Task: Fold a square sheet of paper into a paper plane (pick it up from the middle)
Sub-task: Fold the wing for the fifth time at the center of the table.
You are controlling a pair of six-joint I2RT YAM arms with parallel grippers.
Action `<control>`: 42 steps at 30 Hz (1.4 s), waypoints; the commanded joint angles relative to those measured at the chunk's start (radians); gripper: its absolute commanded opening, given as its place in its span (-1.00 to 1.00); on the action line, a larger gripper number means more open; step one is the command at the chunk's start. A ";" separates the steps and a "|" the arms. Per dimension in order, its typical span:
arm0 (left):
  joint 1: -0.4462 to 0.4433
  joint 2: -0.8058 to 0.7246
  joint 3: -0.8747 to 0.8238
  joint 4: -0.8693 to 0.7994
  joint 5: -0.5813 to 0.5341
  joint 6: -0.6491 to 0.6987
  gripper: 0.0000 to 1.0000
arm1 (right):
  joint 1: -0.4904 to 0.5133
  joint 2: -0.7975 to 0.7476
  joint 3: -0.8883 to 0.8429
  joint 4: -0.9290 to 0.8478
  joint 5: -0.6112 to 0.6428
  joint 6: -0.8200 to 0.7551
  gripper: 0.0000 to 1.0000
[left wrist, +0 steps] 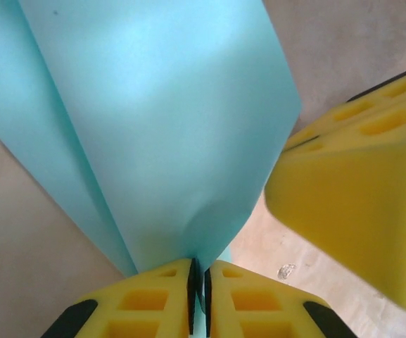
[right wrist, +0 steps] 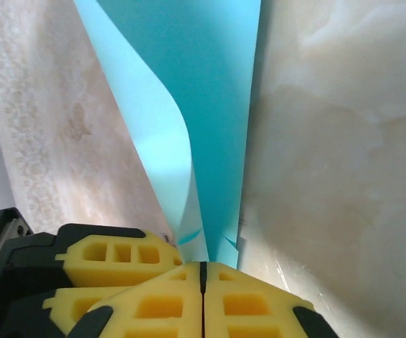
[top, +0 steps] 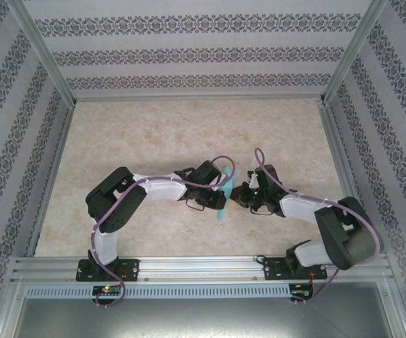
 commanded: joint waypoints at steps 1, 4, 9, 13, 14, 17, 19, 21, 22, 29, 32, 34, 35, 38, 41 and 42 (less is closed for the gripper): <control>0.004 0.025 -0.020 0.016 0.009 0.029 -0.65 | -0.020 -0.017 -0.019 0.027 -0.041 0.008 -0.82; 0.006 0.027 -0.022 0.018 0.015 0.033 -0.62 | -0.028 -0.010 -0.021 0.060 -0.060 0.024 -0.63; 0.007 0.030 -0.022 0.016 0.020 0.041 -0.60 | -0.028 0.019 -0.014 0.092 -0.076 0.032 -0.46; 0.007 0.028 -0.022 0.016 0.025 0.046 -0.59 | -0.028 0.061 0.003 0.087 -0.076 0.020 -0.44; 0.009 0.025 -0.023 0.017 0.025 0.047 -0.59 | -0.029 0.069 0.012 0.067 -0.069 0.010 -0.44; 0.010 0.023 -0.025 0.017 0.024 0.046 -0.59 | -0.029 0.063 0.025 0.007 -0.045 -0.008 -0.43; 0.010 0.021 -0.026 0.017 0.027 0.046 -0.59 | -0.029 0.040 0.025 -0.030 -0.028 -0.019 -0.37; 0.010 0.023 -0.022 0.015 0.028 0.046 -0.59 | -0.028 0.012 0.028 -0.068 -0.018 -0.030 -0.31; 0.011 0.024 -0.021 0.013 0.030 0.047 -0.59 | -0.028 0.002 0.031 -0.089 -0.009 -0.035 -0.29; 0.012 0.031 -0.019 0.023 0.047 0.049 -0.59 | -0.023 0.053 0.043 -0.026 -0.029 -0.017 -0.31; 0.012 0.024 -0.025 0.024 0.046 0.050 -0.58 | -0.016 0.089 0.063 -0.010 -0.038 -0.017 -0.36; 0.012 0.020 -0.026 0.024 0.047 0.052 -0.58 | -0.015 0.098 0.072 -0.005 -0.042 -0.018 -0.40; 0.012 0.019 -0.027 0.024 0.048 0.051 -0.59 | -0.013 0.099 0.077 -0.006 -0.042 -0.019 -0.43; 0.012 0.020 -0.029 0.028 0.051 0.051 -0.58 | -0.014 0.098 0.084 -0.011 -0.046 -0.025 -0.57; 0.012 0.011 -0.027 0.027 0.055 0.052 -0.56 | -0.015 0.102 0.087 -0.019 -0.042 -0.032 -0.76; 0.012 0.006 -0.027 0.028 0.056 0.050 -0.54 | -0.015 0.103 0.087 -0.021 -0.040 -0.036 -0.80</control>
